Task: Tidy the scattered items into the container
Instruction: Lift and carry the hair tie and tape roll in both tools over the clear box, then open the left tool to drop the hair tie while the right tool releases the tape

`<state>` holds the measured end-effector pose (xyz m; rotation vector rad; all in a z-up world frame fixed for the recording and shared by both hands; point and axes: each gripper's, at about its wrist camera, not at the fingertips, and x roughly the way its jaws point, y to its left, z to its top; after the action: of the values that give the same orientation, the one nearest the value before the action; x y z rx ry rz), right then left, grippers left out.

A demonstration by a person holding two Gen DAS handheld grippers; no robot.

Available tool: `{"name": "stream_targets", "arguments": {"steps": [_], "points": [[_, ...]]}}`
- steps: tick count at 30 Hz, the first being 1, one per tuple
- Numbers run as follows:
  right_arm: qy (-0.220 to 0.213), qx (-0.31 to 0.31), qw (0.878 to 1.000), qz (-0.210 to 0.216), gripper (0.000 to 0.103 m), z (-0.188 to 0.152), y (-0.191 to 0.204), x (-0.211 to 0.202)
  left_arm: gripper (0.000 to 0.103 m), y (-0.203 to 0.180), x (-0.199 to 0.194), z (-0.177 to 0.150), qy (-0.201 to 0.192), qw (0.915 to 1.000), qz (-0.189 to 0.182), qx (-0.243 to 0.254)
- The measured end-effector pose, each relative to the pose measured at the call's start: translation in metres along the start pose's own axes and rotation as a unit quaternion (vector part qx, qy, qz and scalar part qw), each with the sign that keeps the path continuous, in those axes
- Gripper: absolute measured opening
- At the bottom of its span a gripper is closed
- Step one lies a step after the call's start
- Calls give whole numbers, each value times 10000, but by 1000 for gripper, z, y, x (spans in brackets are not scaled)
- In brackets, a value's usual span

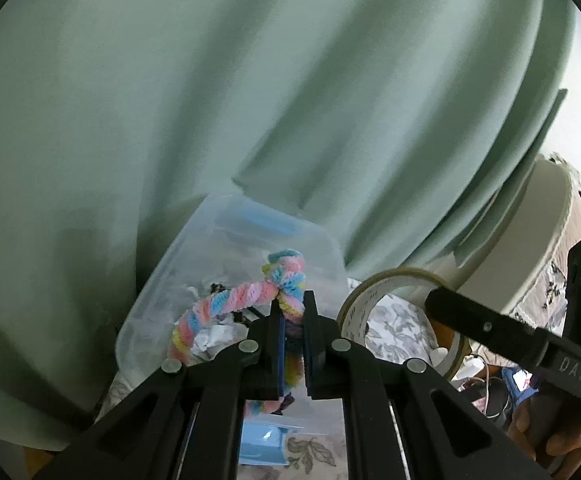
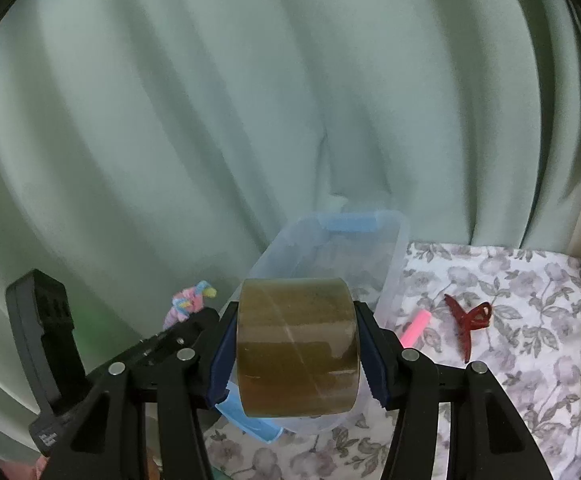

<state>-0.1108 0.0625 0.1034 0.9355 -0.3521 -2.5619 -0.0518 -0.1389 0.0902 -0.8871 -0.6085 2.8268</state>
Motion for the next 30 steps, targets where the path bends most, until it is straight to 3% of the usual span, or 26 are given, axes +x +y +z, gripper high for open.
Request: {"name": "stream_targets", "arguments": {"steps": [25, 27, 29, 30], "points": [[824, -139, 9961, -297, 59, -16, 7, 67, 7, 19, 28, -8, 366, 9990, 93, -225], [831, -137, 9959, -318, 59, -15, 7, 69, 13, 19, 29, -8, 414, 9988, 119, -221], [833, -158, 9959, -307, 60, -14, 9, 68, 34, 20, 28, -9, 433, 9987, 129, -221], [852, -169, 9957, -308, 60, -15, 9, 68, 36, 19, 27, -10, 428, 9988, 114, -222]]}}
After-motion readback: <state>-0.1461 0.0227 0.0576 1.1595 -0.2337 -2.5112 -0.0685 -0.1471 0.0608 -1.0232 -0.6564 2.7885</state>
